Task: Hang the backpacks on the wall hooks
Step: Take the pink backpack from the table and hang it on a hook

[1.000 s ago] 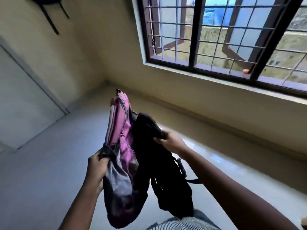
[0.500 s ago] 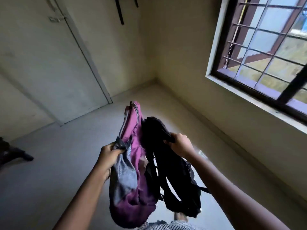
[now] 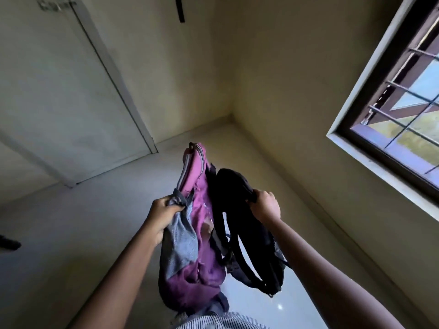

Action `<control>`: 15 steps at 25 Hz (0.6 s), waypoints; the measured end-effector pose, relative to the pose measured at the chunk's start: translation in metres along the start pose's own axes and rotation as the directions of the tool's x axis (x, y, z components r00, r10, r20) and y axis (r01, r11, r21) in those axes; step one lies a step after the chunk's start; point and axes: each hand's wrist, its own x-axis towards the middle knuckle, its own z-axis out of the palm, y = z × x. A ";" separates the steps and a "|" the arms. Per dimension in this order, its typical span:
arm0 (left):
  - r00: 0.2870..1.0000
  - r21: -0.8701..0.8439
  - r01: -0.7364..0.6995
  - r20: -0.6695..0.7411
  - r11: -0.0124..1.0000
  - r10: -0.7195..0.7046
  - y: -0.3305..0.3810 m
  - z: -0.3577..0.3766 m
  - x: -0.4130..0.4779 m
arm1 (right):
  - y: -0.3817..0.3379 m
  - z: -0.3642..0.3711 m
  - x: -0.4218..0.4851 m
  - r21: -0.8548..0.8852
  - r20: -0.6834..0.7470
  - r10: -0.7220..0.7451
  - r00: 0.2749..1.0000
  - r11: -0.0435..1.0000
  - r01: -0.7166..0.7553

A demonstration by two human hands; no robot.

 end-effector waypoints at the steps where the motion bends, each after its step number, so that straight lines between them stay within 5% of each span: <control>1: 1.000 0.011 0.001 0.018 1.000 -0.001 0.011 0.004 0.021 | -0.004 0.002 0.017 -0.018 -0.008 0.028 1.000 0.999 -0.028; 7: 0.989 0.120 -0.047 0.145 0.992 0.029 0.076 0.039 0.159 | -0.009 0.018 0.139 -0.005 -0.159 0.263 0.952 0.964 -0.267; 15: 0.977 0.269 -0.064 0.212 0.961 0.005 0.132 0.079 0.317 | -0.020 0.019 0.273 0.075 -0.142 0.466 0.873 0.885 -0.460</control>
